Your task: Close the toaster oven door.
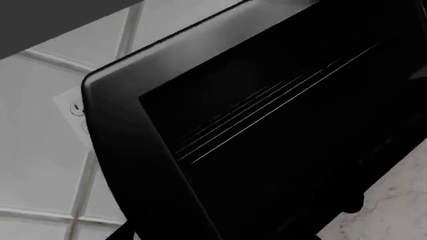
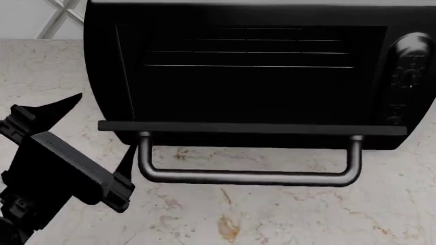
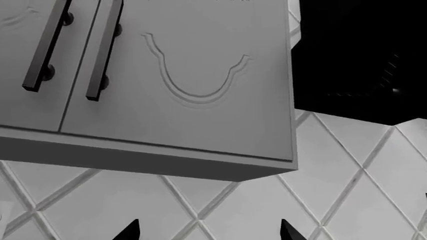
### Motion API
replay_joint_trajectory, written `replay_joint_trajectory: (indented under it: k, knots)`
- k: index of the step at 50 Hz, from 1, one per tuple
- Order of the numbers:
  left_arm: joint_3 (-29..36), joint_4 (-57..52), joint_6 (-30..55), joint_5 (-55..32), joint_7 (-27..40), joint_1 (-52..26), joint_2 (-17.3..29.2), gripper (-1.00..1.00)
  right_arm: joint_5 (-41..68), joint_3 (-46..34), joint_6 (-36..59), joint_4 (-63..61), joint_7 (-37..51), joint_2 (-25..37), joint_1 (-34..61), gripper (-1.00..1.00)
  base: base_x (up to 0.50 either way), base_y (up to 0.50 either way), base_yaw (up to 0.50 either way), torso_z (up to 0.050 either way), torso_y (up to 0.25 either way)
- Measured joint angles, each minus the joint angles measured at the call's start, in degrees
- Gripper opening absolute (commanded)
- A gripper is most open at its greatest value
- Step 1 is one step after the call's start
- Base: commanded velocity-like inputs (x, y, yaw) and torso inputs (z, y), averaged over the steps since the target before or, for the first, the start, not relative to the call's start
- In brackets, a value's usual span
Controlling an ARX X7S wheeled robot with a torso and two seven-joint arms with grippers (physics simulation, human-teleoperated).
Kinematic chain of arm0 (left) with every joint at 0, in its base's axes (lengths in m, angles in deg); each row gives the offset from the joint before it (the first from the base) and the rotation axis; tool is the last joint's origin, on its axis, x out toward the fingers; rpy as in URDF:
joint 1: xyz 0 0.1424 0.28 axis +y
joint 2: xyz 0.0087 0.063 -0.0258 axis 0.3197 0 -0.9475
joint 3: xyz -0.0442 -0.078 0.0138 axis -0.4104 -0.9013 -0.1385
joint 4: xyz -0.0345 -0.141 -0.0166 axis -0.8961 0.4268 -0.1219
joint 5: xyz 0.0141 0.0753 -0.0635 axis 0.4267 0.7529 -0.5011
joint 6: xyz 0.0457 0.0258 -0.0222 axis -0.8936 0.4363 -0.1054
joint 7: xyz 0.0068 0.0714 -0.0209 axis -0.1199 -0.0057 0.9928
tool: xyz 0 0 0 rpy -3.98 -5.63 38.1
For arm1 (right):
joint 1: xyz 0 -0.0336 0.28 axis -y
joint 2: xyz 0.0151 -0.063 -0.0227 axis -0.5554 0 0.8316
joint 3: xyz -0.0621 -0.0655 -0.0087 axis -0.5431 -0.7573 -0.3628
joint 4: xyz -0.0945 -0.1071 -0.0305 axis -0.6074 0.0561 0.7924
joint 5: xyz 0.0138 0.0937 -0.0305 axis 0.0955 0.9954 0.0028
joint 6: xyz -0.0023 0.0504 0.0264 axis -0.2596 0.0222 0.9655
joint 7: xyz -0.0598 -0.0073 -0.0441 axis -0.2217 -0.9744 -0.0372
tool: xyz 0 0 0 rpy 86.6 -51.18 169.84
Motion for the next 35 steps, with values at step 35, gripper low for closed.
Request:
replay_joint_trajectory:
  k: [35]
  knots:
    - [-4.4,0.1,20.3,-4.5,13.3,-8.8,-12.9,1.00,0.5,3.6,-1.7,-0.3,-1.0,-1.7,-2.9,1.00,0.00,0.00,0.00,0.001,0.001]
